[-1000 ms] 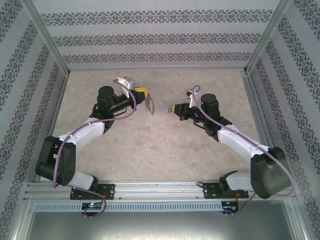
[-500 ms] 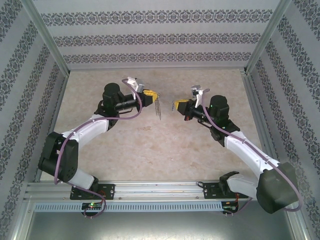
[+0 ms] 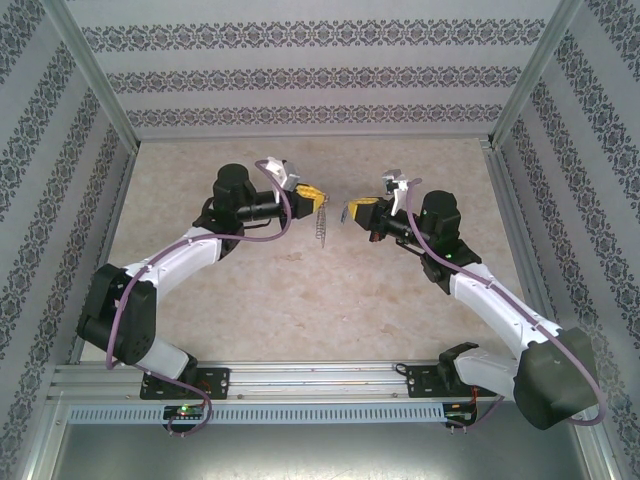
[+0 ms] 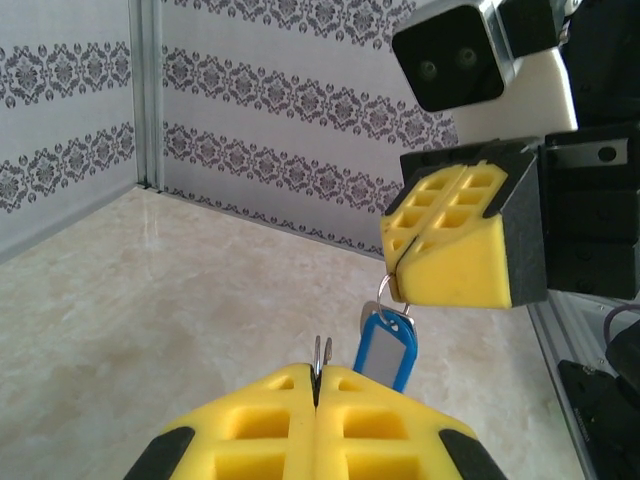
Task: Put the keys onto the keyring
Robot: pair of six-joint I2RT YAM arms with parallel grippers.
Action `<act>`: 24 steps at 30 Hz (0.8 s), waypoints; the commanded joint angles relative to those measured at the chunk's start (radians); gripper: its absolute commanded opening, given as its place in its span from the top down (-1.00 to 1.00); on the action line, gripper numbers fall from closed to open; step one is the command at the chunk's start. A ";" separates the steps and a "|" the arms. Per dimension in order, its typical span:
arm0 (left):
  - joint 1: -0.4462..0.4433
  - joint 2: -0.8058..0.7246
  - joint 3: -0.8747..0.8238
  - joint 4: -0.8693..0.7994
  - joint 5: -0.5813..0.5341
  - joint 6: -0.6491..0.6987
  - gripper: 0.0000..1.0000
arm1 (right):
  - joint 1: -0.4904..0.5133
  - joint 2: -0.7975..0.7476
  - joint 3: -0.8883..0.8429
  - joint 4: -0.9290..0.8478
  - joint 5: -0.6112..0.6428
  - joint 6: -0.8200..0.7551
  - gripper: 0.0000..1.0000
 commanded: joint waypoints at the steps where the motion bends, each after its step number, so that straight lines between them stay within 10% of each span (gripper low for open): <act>1: -0.023 -0.018 0.018 -0.036 -0.040 0.085 1.00 | 0.016 -0.003 0.027 0.021 -0.026 -0.036 1.00; 24: -0.072 -0.075 0.035 -0.214 -0.144 0.255 1.00 | 0.109 0.036 0.111 -0.164 0.066 -0.215 1.00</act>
